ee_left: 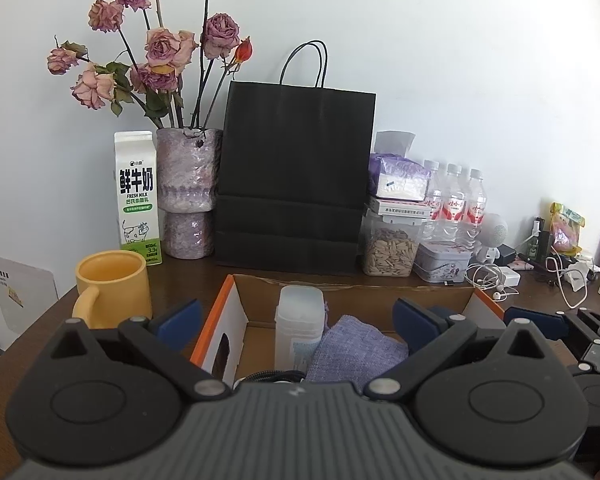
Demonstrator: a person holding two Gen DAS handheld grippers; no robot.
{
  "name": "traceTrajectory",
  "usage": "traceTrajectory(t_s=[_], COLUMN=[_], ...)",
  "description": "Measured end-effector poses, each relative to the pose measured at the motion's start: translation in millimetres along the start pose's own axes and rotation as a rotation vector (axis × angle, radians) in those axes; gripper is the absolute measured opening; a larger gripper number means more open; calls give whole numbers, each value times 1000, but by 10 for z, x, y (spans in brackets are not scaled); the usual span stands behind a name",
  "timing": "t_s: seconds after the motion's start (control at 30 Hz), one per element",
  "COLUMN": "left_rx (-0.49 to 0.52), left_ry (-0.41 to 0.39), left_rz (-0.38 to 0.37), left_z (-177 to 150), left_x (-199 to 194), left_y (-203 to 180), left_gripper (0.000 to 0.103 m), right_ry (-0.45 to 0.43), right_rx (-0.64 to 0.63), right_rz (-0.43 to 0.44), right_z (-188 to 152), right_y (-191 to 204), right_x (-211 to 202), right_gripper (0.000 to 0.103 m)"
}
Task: Organize objects
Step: 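Open both grippers to drop the cap and cable into the box, then withdraw both grippers from the box toward the remaining items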
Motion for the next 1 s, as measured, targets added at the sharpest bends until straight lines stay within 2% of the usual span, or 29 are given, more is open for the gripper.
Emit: traceTrajectory(t_s=[0.43,0.67,1.0], left_rx=[-2,18,62], left_ry=[32,54,109], left_rz=[-6,-2,7], left_z=[-102,-190,-419], left_x=[-278,-416,-607], left_y=[30,65,145], left_gripper=[103,103,103], right_ry=[29,92,229], right_rx=[-43,-54,-68], right_rz=[-6,-3,24], right_z=[-91,-287,-713], right_y=[-16,-104,-167], right_x=[-422,-645,-864], right_gripper=[103,103,103])
Point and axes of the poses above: each gripper's, at about its wrist camera, not at the fingertips, and x roughly the way its jaws point, y to its left, z to its top, the point moved 10 cm from there along x, roughly the way its jaws point, and after that the axes turned 6 degrees about z, right-handed, at the moved point
